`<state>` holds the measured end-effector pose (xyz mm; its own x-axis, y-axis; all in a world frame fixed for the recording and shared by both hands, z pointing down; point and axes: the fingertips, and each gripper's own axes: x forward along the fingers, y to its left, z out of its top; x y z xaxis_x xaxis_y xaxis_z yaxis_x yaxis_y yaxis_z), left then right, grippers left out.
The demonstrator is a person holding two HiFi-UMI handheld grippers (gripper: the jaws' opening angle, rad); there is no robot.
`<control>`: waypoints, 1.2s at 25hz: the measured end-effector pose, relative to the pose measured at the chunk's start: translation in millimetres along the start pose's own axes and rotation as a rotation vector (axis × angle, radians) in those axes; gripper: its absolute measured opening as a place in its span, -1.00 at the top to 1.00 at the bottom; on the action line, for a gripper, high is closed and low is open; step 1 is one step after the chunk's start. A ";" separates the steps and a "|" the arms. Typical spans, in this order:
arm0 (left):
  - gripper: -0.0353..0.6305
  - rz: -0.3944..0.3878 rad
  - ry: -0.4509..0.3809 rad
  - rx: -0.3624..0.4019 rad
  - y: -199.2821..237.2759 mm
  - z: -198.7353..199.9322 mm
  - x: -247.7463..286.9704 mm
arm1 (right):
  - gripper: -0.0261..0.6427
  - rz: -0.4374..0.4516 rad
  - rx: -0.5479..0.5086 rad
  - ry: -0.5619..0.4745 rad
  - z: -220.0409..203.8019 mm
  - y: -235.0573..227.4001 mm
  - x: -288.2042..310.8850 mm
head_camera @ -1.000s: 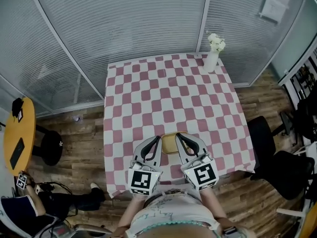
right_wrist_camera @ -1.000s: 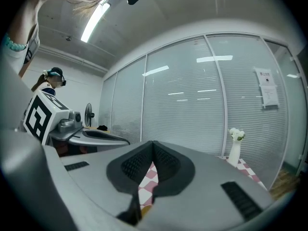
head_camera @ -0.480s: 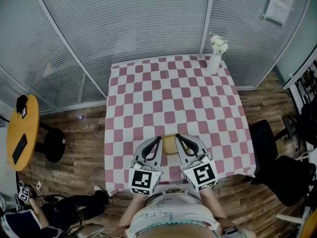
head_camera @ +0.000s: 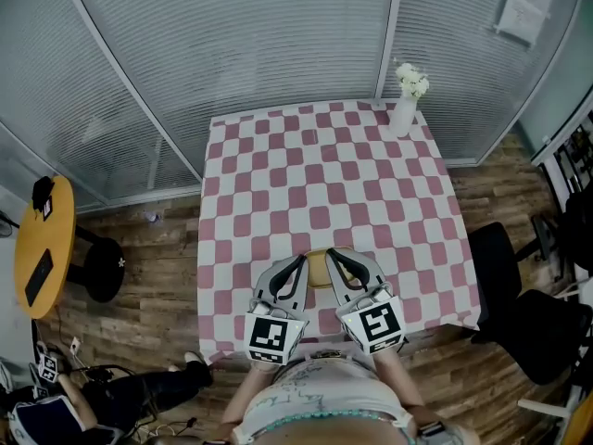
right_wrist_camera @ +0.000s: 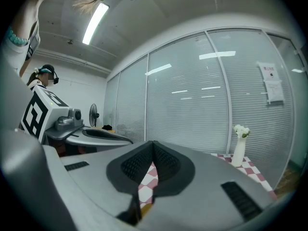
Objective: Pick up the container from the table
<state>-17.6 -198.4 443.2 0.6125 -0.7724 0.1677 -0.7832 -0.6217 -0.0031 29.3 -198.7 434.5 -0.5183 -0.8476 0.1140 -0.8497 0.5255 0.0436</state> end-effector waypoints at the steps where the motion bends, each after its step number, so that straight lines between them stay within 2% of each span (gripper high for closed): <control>1: 0.84 -0.003 0.004 0.006 -0.6 -0.5 0.2 | 0.94 -0.002 0.001 0.006 -1.3 -0.5 0.5; 18: 0.84 -0.028 0.032 -0.005 -6.2 -9.3 1.6 | 0.94 -0.041 0.039 0.123 -53.1 -22.9 8.9; 30: 0.84 -0.019 0.045 -0.031 0.7 -17.0 -1.9 | 0.94 -0.054 0.010 0.214 -101.2 -39.4 9.7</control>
<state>-21.1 -195.2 459.7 0.6221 -0.7537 0.2121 -0.7751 -0.6311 0.0306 67.5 -220.2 534.4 -0.4402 -0.8389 0.3201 -0.8773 0.4778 0.0457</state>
